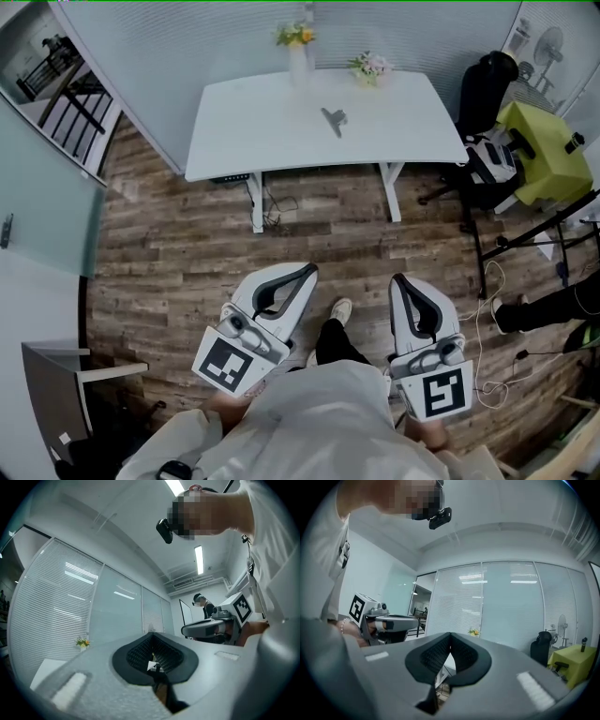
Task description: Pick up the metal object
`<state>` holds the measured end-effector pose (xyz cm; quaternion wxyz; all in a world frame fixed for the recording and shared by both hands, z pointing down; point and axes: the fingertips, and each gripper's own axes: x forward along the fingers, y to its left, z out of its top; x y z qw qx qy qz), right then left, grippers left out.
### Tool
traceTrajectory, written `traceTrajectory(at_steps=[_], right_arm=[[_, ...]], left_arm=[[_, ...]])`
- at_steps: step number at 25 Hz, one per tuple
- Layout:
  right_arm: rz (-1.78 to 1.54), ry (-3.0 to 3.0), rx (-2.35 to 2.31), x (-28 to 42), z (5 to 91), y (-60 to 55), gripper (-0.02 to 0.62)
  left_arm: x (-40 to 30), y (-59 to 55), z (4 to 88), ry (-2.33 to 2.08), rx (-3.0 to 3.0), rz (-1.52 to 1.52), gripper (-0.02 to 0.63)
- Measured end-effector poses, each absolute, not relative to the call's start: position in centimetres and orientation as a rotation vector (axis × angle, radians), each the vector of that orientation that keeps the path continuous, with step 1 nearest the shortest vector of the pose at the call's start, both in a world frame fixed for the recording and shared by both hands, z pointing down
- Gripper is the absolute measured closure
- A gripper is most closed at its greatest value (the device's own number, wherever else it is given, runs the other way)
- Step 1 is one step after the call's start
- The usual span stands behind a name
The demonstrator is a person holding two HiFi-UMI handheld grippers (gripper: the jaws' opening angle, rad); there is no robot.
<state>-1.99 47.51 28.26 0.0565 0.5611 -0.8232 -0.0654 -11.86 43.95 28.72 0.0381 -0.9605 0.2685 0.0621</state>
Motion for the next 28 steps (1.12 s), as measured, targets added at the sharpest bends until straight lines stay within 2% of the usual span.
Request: traceTrajectory(at_steps=[17, 28], right_arm=[[-0.123, -2.525, 1.700, 4.1, 27.5, 33.7, 0.591], [-0.136, -2.539, 1.680, 7.2, 27.8, 28.7, 0.590]], left_arm=[[-5.0, 30.2, 27.7, 0.816, -2.951, 0.181, 0.601], [-1.6, 25.2, 28.1, 0.835, -2.944, 0.186, 0.601]])
